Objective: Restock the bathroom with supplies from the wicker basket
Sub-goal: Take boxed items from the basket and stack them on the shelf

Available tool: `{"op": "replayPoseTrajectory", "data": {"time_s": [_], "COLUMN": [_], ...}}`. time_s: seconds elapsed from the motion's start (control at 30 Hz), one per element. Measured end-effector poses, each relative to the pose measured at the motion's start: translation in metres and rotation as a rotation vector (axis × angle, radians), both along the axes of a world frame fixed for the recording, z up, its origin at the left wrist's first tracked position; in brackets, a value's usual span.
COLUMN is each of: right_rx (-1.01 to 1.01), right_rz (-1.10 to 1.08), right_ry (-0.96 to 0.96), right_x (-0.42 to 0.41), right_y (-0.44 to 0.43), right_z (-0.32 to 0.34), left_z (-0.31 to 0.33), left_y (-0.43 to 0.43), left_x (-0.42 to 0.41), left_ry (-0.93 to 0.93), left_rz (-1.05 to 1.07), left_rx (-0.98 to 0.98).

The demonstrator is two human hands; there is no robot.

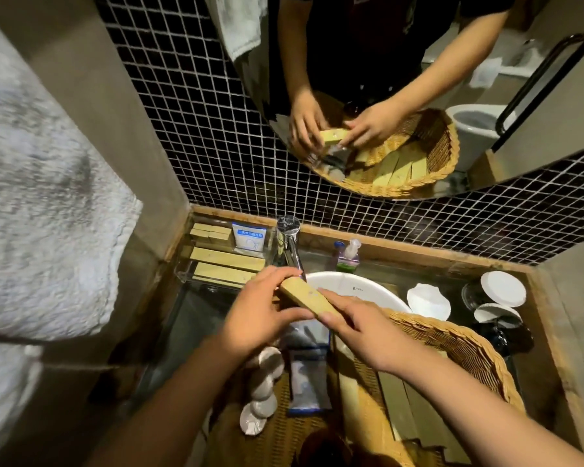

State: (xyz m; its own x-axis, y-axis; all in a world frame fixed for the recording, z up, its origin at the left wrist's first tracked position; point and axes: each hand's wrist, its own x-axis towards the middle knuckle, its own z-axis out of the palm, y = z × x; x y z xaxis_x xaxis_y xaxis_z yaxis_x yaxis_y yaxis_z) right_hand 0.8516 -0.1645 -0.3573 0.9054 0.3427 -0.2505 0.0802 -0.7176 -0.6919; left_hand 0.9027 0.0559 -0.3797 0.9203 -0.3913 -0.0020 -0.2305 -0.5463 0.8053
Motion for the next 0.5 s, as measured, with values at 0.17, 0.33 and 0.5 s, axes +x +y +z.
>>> {"op": "replayPoseTrajectory", "data": {"time_s": [0.17, 0.33, 0.5], "right_rx": [-0.157, -0.249, -0.514], "right_rz": [0.119, 0.193, 0.339], "right_ry": [-0.156, -0.375, -0.358], "right_x": [0.057, 0.101, 0.130], "right_y": [0.049, 0.112, 0.162], "right_z": [0.019, 0.021, -0.004], "left_z": [0.034, 0.017, -0.024], "left_y": [0.056, 0.114, 0.134], "left_x": [0.051, 0.058, 0.060], "left_ry": [-0.092, 0.029, 0.073], "left_rz": [0.029, 0.371, 0.511], "left_rx": [0.243, -0.061, -0.213]}}
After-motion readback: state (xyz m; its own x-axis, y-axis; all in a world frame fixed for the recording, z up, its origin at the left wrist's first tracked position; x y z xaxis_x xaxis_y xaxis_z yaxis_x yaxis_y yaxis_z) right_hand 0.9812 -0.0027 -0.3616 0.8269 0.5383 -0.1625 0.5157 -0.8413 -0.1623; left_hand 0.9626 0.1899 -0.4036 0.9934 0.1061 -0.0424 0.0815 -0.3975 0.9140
